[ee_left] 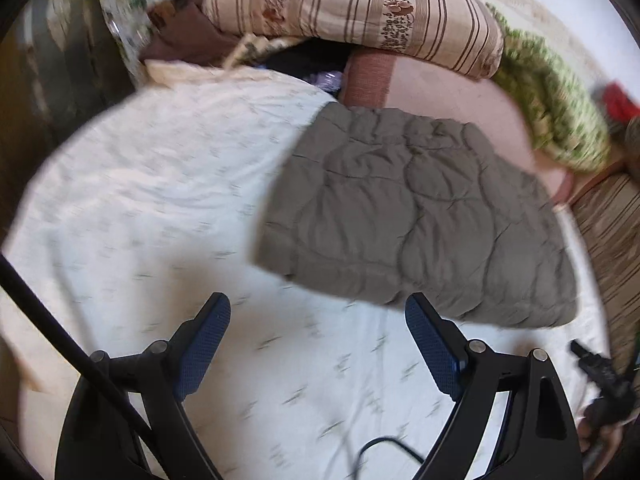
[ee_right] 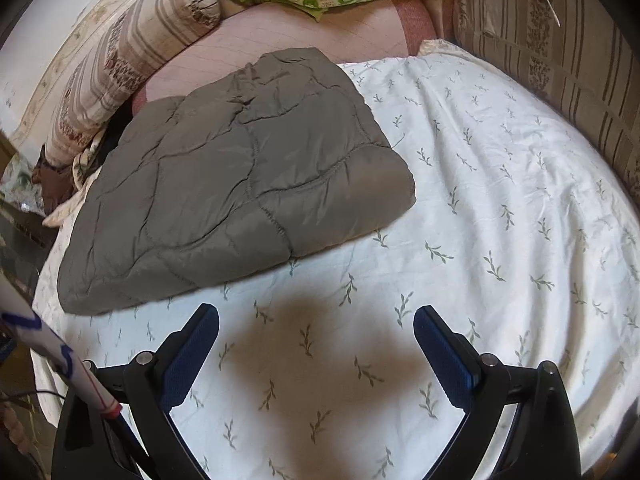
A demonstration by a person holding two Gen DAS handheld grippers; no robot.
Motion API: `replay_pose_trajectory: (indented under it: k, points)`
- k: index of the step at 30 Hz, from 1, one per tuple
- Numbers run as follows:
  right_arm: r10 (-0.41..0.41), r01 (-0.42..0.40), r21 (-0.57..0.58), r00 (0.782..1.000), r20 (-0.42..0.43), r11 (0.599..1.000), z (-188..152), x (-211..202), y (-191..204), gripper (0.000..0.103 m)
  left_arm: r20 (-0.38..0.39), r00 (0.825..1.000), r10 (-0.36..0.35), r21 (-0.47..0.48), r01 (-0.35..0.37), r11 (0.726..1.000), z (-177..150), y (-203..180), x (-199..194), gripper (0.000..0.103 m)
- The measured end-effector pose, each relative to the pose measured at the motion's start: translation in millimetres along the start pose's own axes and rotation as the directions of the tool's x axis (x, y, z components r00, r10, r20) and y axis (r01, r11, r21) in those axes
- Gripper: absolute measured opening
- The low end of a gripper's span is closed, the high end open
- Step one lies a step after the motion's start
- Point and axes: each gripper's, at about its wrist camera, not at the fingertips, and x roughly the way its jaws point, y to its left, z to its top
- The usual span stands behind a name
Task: Fold large clothes
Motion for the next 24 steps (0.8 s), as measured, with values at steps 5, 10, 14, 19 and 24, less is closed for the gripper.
replay_pose_trajectory:
  k: [5, 10, 14, 19, 24]
  points:
    - [0.077, -0.077, 0.124, 0.997, 0.009, 0.989, 14.2, 14.2, -20.7, 0.1, -0.058, 0.972, -0.226, -0.152, 0.215, 0.965, 11.2, 30.7, 57.4, 0.088]
    - [0.15, -0.145, 0.234, 0.989, 0.0, 0.961, 30.7, 41.8, -38.6, 0.1, -0.061, 0.932, -0.358, -0.287, 0.327, 0.9, 23.2, 52.5, 104.5, 0.088]
    - [0.207, -0.201, 0.3, 0.978, 0.01, 0.933, 40.2, 65.6, -43.4, 0.101, -0.061, 0.891, -0.45, -0.334, 0.407, 0.85, 32.0, 59.3, 136.3, 0.093]
    - [0.253, -0.248, 0.333, 0.967, 0.031, 0.91, 52.4, 83.0, -37.2, 0.103, -0.04, 0.866, -0.498, -0.367, 0.451, 0.814, 43.8, 69.7, 155.6, 0.096]
    - [0.275, -0.263, 0.359, 0.961, 0.019, 0.895, 58.2, 100.7, -31.4, 0.103, -0.001, 0.857, -0.516, -0.402, 0.472, 0.785, 45.8, 89.2, 157.8, 0.096]
